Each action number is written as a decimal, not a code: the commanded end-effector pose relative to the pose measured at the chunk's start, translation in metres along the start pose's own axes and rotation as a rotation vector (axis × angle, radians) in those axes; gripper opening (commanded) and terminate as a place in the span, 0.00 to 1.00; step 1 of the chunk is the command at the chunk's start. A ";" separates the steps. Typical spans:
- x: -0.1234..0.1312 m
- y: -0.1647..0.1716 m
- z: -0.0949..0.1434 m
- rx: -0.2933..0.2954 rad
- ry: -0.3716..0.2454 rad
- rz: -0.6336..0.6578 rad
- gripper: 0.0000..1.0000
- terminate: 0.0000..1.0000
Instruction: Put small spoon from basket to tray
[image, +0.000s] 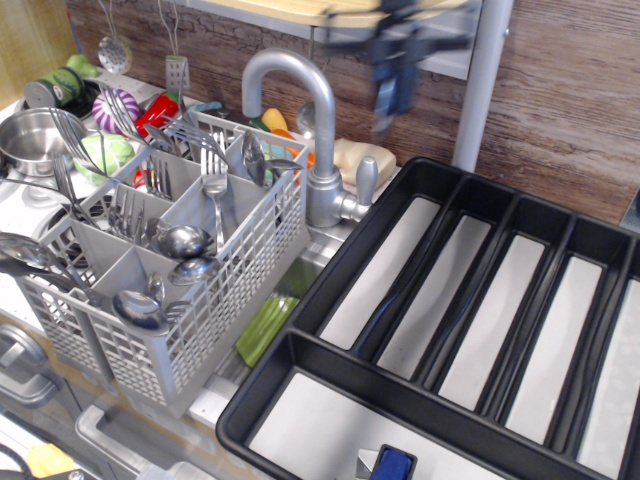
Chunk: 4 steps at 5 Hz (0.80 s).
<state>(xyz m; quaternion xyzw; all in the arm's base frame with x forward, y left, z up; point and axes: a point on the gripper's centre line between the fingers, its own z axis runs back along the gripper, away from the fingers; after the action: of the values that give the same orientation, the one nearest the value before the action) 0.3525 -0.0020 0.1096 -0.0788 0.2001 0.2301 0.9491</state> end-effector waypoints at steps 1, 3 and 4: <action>0.000 0.008 -0.014 -0.059 -0.058 -0.007 0.00 0.00; 0.011 0.009 -0.035 -0.157 -0.192 -0.088 0.00 0.00; 0.017 0.006 -0.038 -0.168 -0.211 -0.114 0.00 0.00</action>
<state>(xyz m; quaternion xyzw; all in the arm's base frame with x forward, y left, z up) 0.3457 -0.0022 0.0357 -0.1530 0.1035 0.2182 0.9583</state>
